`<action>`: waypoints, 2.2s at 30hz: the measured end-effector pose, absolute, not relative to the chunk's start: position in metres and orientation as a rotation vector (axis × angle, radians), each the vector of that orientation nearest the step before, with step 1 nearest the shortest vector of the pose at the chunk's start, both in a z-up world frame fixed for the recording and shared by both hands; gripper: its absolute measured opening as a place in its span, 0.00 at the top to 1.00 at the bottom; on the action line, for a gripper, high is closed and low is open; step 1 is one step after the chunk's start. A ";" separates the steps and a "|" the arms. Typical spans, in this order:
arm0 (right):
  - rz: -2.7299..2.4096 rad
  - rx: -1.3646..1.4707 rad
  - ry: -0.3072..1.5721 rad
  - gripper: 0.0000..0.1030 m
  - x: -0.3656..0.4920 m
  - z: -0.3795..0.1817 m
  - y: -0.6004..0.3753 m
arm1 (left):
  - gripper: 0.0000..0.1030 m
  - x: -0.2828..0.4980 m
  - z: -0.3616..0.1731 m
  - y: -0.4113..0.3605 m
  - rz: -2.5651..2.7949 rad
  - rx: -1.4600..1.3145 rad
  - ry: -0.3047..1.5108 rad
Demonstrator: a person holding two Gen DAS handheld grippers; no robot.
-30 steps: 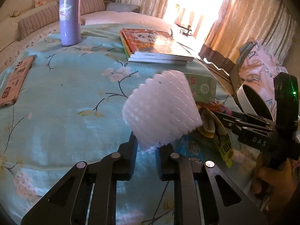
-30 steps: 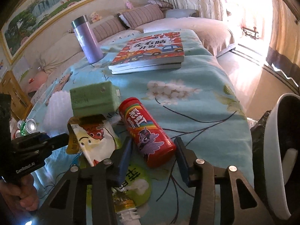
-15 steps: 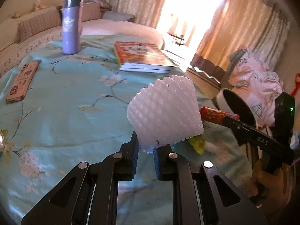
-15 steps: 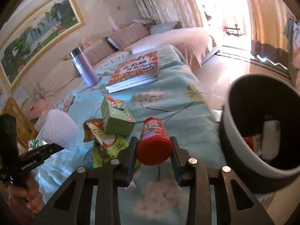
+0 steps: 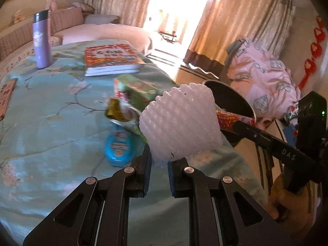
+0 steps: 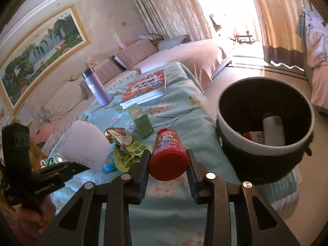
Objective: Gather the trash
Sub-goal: 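Carry the foam net and red can over the bin and open both tools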
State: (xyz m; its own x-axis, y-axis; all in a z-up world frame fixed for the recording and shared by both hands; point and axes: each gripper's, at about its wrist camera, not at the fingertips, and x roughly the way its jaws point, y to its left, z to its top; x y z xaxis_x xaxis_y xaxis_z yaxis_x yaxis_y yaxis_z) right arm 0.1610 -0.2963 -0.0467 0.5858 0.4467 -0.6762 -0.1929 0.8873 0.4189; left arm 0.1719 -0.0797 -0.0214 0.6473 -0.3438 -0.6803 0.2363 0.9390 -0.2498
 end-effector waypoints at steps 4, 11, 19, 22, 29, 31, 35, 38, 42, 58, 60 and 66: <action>0.358 0.333 0.855 0.67 0.156 -0.042 -0.309 | 0.87 0.172 -0.019 -0.095 -0.356 -0.126 0.806; 0.319 0.354 0.833 0.67 0.148 -0.038 -0.334 | 0.87 0.175 -0.016 -0.121 -0.392 -0.099 0.816; 0.272 0.374 0.809 0.67 0.147 -0.035 -0.360 | 0.87 0.186 -0.012 -0.150 -0.430 -0.067 0.818; 0.254 0.383 0.803 0.67 0.149 -0.035 -0.372 | 0.87 0.192 -0.009 -0.162 -0.445 -0.053 0.817; 0.217 0.390 0.793 0.67 0.158 -0.036 -0.396 | 0.87 0.207 -0.004 -0.190 -0.483 -0.026 0.822; 0.207 0.388 0.792 0.67 0.161 -0.037 -0.401 | 0.87 0.212 -0.003 -0.200 -0.495 -0.015 0.823; 0.191 0.387 0.795 0.67 0.166 -0.040 -0.412 | 0.87 0.222 -0.001 -0.218 -0.511 0.009 0.833; 0.183 0.391 0.801 0.67 0.172 -0.044 -0.419 | 0.87 0.231 -0.001 -0.230 -0.517 0.025 0.849; 0.174 0.398 0.811 0.67 0.178 -0.047 -0.428 | 0.87 0.241 -0.001 -0.244 -0.520 0.046 0.859; 0.144 0.393 0.845 0.67 0.205 -0.056 -0.449 | 0.85 0.277 -0.011 -0.282 -0.516 0.089 0.906; 0.144 0.395 0.854 0.67 0.208 -0.059 -0.451 | 0.71 0.280 -0.013 -0.284 -0.508 0.097 0.916; 0.139 0.414 0.892 0.61 0.218 -0.070 -0.457 | 0.41 0.277 -0.012 -0.282 -0.487 0.088 0.907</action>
